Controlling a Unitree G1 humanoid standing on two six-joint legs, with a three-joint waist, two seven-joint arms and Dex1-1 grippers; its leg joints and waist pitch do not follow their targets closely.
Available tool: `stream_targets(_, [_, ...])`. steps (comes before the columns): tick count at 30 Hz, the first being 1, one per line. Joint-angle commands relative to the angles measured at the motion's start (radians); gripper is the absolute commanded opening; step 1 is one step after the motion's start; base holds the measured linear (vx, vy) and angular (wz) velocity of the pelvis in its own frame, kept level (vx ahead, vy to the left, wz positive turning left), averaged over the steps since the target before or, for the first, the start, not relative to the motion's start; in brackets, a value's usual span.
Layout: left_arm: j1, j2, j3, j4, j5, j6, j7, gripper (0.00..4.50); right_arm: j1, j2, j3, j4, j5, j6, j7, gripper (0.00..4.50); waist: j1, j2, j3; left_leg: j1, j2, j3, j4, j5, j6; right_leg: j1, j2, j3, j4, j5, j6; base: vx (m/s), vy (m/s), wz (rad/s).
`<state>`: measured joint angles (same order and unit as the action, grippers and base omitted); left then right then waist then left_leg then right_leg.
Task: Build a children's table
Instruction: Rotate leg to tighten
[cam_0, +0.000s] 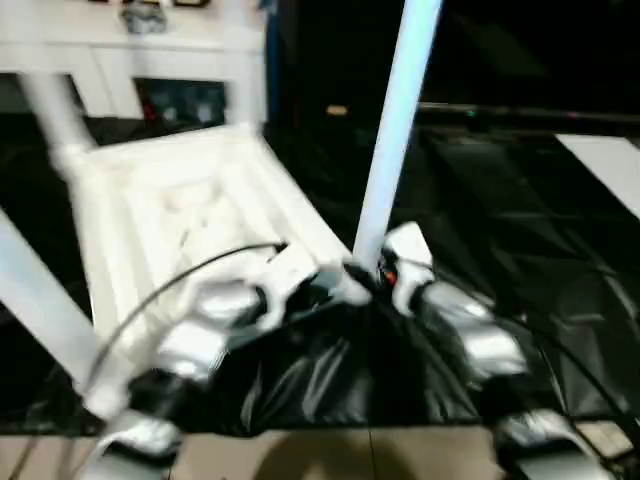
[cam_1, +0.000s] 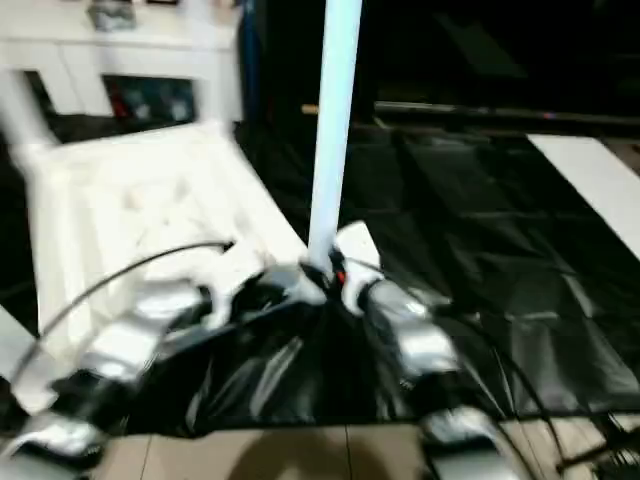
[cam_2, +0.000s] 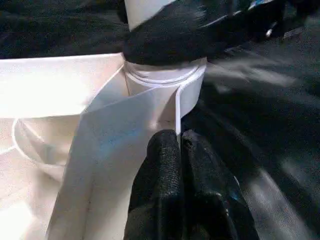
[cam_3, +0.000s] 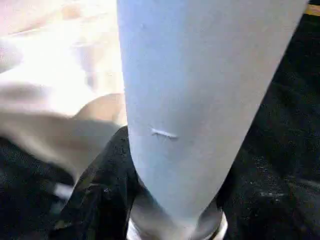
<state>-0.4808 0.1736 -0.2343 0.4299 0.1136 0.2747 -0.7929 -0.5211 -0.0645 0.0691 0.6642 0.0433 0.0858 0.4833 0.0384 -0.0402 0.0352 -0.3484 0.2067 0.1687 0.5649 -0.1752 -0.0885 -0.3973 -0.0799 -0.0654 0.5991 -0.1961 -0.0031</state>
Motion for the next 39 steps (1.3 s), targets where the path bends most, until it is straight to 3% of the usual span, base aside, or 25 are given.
stream_targets(1, [-0.030,-0.098,-0.048,0.006,-0.024,-0.011,0.045,0.00,-0.021,0.094,0.076,0.088,-0.040,0.016,-0.033,1.94,-0.001,-0.004,-0.037,0.004,0.016,-0.013,-0.071,-0.386,-0.008,0.022,-0.058,0.030,-0.109,-0.537,-0.078,0.000,0.000,0.00])
stream_targets(4, [-0.037,-0.107,-0.055,0.012,-0.010,-0.015,0.059,0.00,-0.039,0.116,0.078,0.105,-0.041,-0.009,-0.046,1.94,-0.002,-0.003,-0.036,0.003,0.016,-0.011,-0.072,-0.397,0.002,0.021,-0.059,0.032,-0.111,-0.510,-0.087,0.000,0.000,0.00])
stream_targets(6, [-0.035,-0.099,-0.057,0.008,-0.006,-0.029,0.046,0.00,-0.037,0.122,0.063,0.106,-0.012,-0.026,-0.005,1.94,-0.003,-0.008,-0.037,0.001,0.016,-0.009,-0.073,-0.397,0.008,0.023,-0.057,0.033,-0.109,-0.503,-0.087,0.000,0.000,0.00])
stream_targets(7, [-0.033,-0.094,-0.058,0.005,-0.006,-0.034,0.040,0.00,-0.036,0.123,0.053,0.105,0.002,-0.023,0.007,2.50,-0.002,-0.007,-0.036,0.003,0.015,-0.009,-0.072,-0.401,0.011,0.021,-0.058,0.034,-0.110,-0.507,-0.088,0.000,0.000,0.00])
stream_targets(8, [-0.026,-0.083,-0.058,-0.003,-0.008,-0.033,0.027,0.00,-0.035,0.123,0.026,0.103,0.029,-0.014,0.023,2.64,-0.001,-0.007,-0.037,0.004,0.016,-0.008,-0.071,-0.398,0.015,0.020,-0.059,0.035,-0.110,-0.505,-0.090,0.000,0.000,0.00])
stream_targets(15, [0.002,-0.029,-0.061,-0.034,-0.032,-0.071,-0.061,0.00,-0.002,0.050,0.053,0.062,0.010,-0.059,0.114,3.19,0.003,-0.009,-0.037,-0.001,0.018,-0.005,-0.073,-0.368,0.022,0.024,-0.061,0.039,-0.105,-0.466,-0.107,0.000,0.000,0.00])
stream_targets(18, [0.007,0.001,-0.060,-0.044,-0.047,-0.090,-0.118,0.00,0.018,-0.003,0.075,0.027,0.010,-0.069,0.210,3.31,0.013,-0.010,-0.041,-0.001,0.021,0.000,-0.070,-0.325,0.036,0.027,-0.059,0.043,-0.097,-0.391,-0.129,0.000,0.000,0.00])
stream_targets(19, [0.007,0.008,-0.059,-0.045,-0.050,-0.094,-0.130,0.00,0.022,-0.015,0.081,0.018,0.009,-0.073,0.229,3.31,0.016,-0.003,-0.041,-0.001,0.022,0.001,-0.070,-0.310,0.040,0.027,-0.059,0.045,-0.094,-0.368,-0.138,0.000,0.000,0.00])
stream_targets(21, [0.012,0.051,-0.060,-0.061,-0.081,-0.119,-0.226,0.00,0.044,-0.081,0.097,-0.031,0.026,-0.093,0.353,3.31,0.019,-0.007,-0.044,-0.003,0.022,0.002,-0.069,-0.296,0.042,0.032,-0.059,0.043,-0.092,-0.349,-0.144,0.000,0.000,0.00])
stream_targets(23, [0.011,0.077,-0.059,-0.063,-0.092,-0.142,-0.274,0.00,0.053,-0.120,0.104,-0.056,0.035,-0.103,0.427,3.31,0.031,0.003,-0.047,0.003,0.025,0.008,-0.066,-0.262,0.050,0.029,-0.054,0.047,-0.083,-0.245,-0.176,0.000,0.000,0.00])
stream_targets(25, [0.010,0.097,-0.059,-0.062,-0.099,-0.151,-0.308,0.00,0.061,-0.150,0.112,-0.076,0.043,-0.111,0.490,3.31,0.035,0.000,-0.052,-0.002,0.025,0.008,-0.062,-0.214,0.061,0.041,-0.052,0.045,-0.069,-0.157,-0.202,0.000,0.000,0.00])
stream_targets(26, [0.008,0.115,-0.059,-0.059,-0.104,-0.161,-0.335,0.00,0.069,-0.176,0.122,-0.095,0.054,-0.113,0.545,3.31,0.038,0.005,-0.054,-0.006,0.025,0.008,-0.060,-0.167,0.071,0.044,-0.051,0.044,-0.059,-0.088,-0.218,0.000,0.000,0.00])
stream_targets(28, [0.004,0.134,-0.057,-0.053,-0.109,-0.170,-0.358,0.00,0.076,-0.202,0.132,-0.114,0.063,-0.117,0.597,3.31,0.041,0.005,-0.055,-0.006,0.024,0.009,-0.056,-0.136,0.087,0.047,-0.049,0.042,-0.051,-0.015,-0.242,0.000,0.000,0.00])
stream_targets(33, [-0.002,0.173,-0.049,-0.048,-0.131,-0.184,-0.424,0.00,0.096,-0.257,0.167,-0.164,0.079,-0.098,0.714,3.31,0.048,0.005,-0.053,-0.001,0.027,0.011,-0.055,-0.150,0.088,0.048,-0.051,0.042,-0.051,-0.021,-0.258,0.000,0.000,0.00])
stream_targets(39, [-0.006,0.201,-0.049,-0.037,-0.153,-0.196,-0.482,0.00,0.106,-0.280,0.183,-0.202,0.102,-0.061,0.801,2.78,0.057,0.005,-0.049,-0.001,0.030,0.012,-0.058,-0.201,0.061,0.044,-0.054,0.043,-0.058,-0.122,-0.238,0.000,0.000,0.00])
